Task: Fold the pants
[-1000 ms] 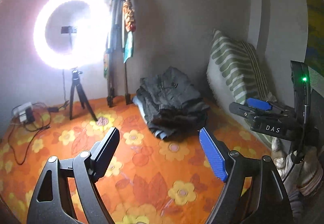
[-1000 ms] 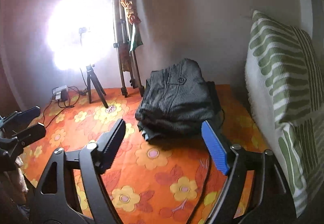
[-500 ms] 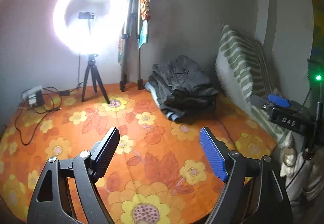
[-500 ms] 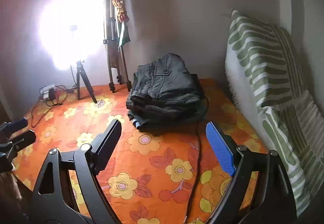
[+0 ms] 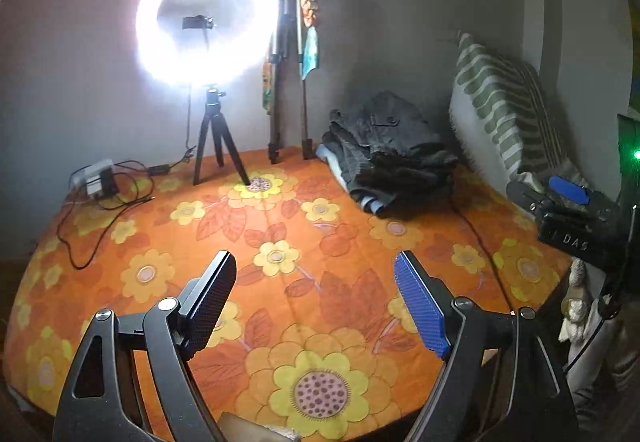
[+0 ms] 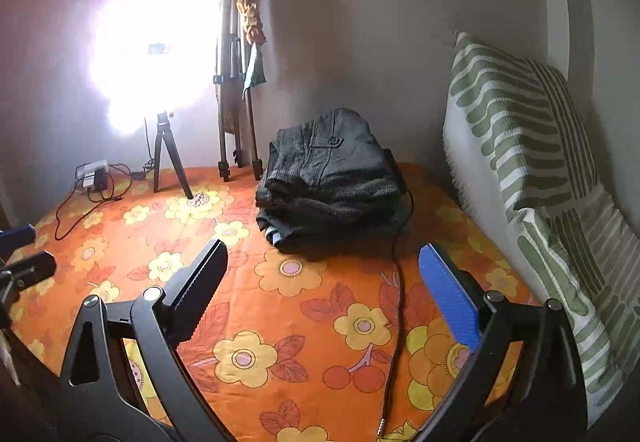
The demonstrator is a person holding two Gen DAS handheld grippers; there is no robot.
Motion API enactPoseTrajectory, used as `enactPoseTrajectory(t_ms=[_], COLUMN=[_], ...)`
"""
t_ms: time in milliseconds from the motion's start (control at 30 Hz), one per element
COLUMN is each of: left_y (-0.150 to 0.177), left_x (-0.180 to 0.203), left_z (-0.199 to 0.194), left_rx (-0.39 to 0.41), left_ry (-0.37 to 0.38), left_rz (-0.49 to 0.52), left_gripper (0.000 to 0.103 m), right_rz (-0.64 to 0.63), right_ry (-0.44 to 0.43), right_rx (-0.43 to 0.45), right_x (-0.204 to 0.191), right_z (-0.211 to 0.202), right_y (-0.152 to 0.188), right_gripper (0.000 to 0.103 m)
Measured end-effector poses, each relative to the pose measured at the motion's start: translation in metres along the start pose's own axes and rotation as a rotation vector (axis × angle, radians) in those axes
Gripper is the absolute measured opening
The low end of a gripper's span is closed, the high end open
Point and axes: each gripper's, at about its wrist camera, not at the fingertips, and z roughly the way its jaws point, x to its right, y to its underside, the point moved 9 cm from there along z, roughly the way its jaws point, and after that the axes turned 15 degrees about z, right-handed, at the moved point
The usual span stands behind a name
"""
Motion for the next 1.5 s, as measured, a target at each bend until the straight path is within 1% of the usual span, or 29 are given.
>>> enactPoseTrajectory(t_ms=[267,467,667,833,1267,1500], left_y=[0.013,0.012,0.01,0.008,0.008,0.009], left_x=[-0.001,0.003,0.003,0.001,0.003,0.004], left_z=[0.009,0.009,0.007,0.004,0.004,0.005], left_rx=[-0.041,-0.039,-0.027,-0.014,-0.014,-0.018], left_ry=[-0.005,-0.003,0.008,-0.015,-0.015,-0.04], left_rz=[-0.001,0.01,-0.007,-0.006,0.004,0.013], left_gripper=[0.082,0.082,0.082,0.082,0.084,0.084], right_rz=[-0.001,-0.001,0.007,0.0,-0.017,-0.022], right_ry=[-0.014,-0.009,-0.007,-0.006,-0.013,-0.015], right_rx=[-0.013,-0.002,0.0,0.006,0.018,0.016], right_x=[-0.003,-0.001,0.002,0.002,-0.005,-0.008], right_z=[0.006,0.005,0.003,0.001,-0.004,-0.004], right_y=[0.004,0.004,0.003,0.002,0.0,0.0], right_gripper=[0.099,0.099,0.099,0.099,0.099,0.099])
